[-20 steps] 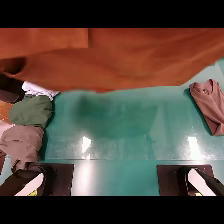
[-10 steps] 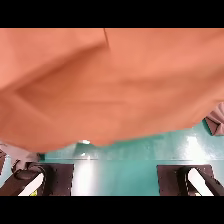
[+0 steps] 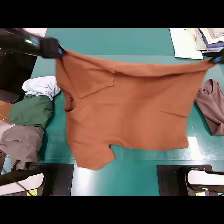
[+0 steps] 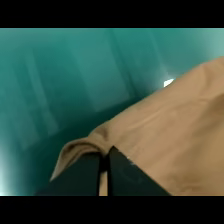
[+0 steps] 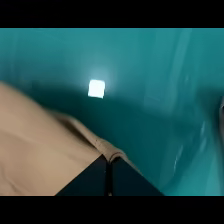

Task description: Fold the shirts.

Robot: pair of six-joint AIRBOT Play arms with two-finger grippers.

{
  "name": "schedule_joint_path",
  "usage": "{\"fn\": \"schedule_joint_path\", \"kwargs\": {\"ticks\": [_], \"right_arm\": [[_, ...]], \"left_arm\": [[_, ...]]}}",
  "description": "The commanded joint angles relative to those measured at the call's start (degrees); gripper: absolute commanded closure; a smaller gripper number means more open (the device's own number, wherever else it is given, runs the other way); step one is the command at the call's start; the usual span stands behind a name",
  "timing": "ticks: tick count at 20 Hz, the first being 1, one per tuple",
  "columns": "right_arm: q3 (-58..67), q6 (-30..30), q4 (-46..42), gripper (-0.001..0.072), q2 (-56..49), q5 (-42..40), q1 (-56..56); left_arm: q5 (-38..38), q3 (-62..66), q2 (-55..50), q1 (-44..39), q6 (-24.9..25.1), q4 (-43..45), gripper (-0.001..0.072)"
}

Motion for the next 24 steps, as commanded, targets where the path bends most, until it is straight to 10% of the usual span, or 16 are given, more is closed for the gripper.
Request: {"fn": "schedule_joint_path", "kwargs": {"ticks": [1,9,16,24], "right_arm": [[0.0,0.7,-3.3,0.0698,-12.3,-1.0,3.0],[0.0,1.5,-3.2,0.0698,-20.5,-18.9,3.2],[-0.1,-1.6,-3.4,0.0698,-18.2,-8.0,3.3],[-22.4,-1.5,-3.3,0.0698,-10.3,-15.0,5.2]], "left_arm": [[4.7,-1.0,-12.2,0.0,3.6,0.3,0.0676],[21.7,-0.2,-19.1,1.2,6.0,0.3,0.0677],[-1.9,-0.2,-19.0,5.3,12.2,0.5,0.0678],[-3.7,-9.9,-19.0,5.1,10.0,0.7,0.0679]]}}
